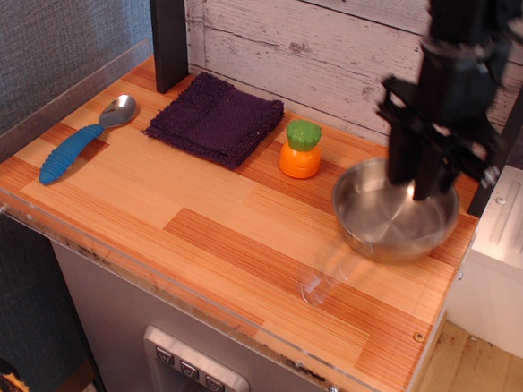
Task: Place the pot to the right of the carrot
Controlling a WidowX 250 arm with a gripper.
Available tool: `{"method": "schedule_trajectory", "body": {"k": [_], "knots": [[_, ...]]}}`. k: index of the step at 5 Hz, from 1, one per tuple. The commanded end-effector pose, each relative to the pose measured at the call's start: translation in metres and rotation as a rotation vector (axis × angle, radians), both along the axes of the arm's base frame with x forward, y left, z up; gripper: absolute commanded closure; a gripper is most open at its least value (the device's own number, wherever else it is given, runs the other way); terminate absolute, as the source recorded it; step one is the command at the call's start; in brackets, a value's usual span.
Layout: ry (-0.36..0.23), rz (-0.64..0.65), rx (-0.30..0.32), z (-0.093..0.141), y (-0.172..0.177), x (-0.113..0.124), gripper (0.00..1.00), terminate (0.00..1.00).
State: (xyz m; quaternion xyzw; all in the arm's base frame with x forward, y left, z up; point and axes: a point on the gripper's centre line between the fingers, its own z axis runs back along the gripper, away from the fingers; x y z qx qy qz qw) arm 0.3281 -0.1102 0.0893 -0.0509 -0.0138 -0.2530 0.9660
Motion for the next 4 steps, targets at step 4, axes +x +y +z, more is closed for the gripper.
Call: {"method": "schedule_trajectory", "body": {"k": [4], "knots": [[-0.062, 0.375, 0.085, 0.074, 0.127, -0.066, 0.00, 0.00]]}}
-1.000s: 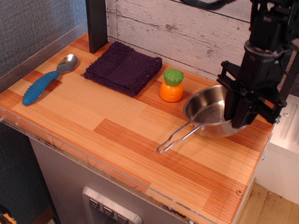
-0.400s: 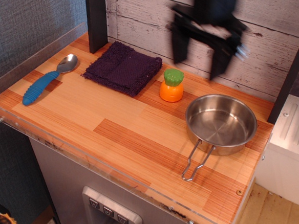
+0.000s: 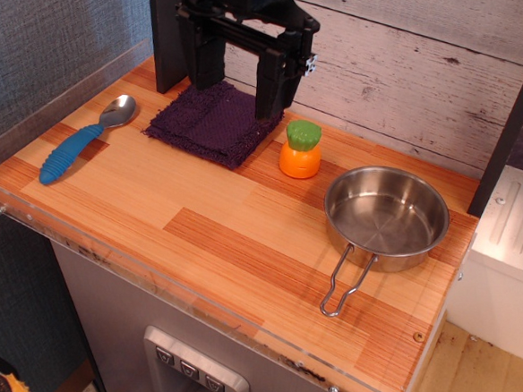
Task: Place the pot to the right of the carrot
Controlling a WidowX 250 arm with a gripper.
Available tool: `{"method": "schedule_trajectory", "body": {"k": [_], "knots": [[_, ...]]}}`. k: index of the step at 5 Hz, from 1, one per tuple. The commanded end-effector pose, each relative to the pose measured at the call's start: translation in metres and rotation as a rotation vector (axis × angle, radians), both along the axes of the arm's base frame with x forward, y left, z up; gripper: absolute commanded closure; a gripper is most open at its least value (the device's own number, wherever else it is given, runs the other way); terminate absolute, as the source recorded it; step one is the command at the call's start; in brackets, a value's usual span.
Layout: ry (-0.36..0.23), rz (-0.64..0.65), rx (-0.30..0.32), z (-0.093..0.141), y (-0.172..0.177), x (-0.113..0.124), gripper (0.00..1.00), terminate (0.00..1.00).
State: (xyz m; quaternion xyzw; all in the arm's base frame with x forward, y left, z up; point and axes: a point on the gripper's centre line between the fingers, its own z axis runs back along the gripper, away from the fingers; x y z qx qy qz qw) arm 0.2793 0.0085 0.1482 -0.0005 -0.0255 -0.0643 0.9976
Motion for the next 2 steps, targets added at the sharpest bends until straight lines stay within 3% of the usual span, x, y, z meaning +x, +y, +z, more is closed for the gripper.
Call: {"method": "schedule_trajectory", "body": {"k": [1, 2], "knots": [[-0.033, -0.012, 0.001, 0.0154, 0.0081, -0.0168, 0.00, 0.00], [-0.033, -0.012, 0.001, 0.0154, 0.0081, -0.0168, 0.00, 1.00]]}}
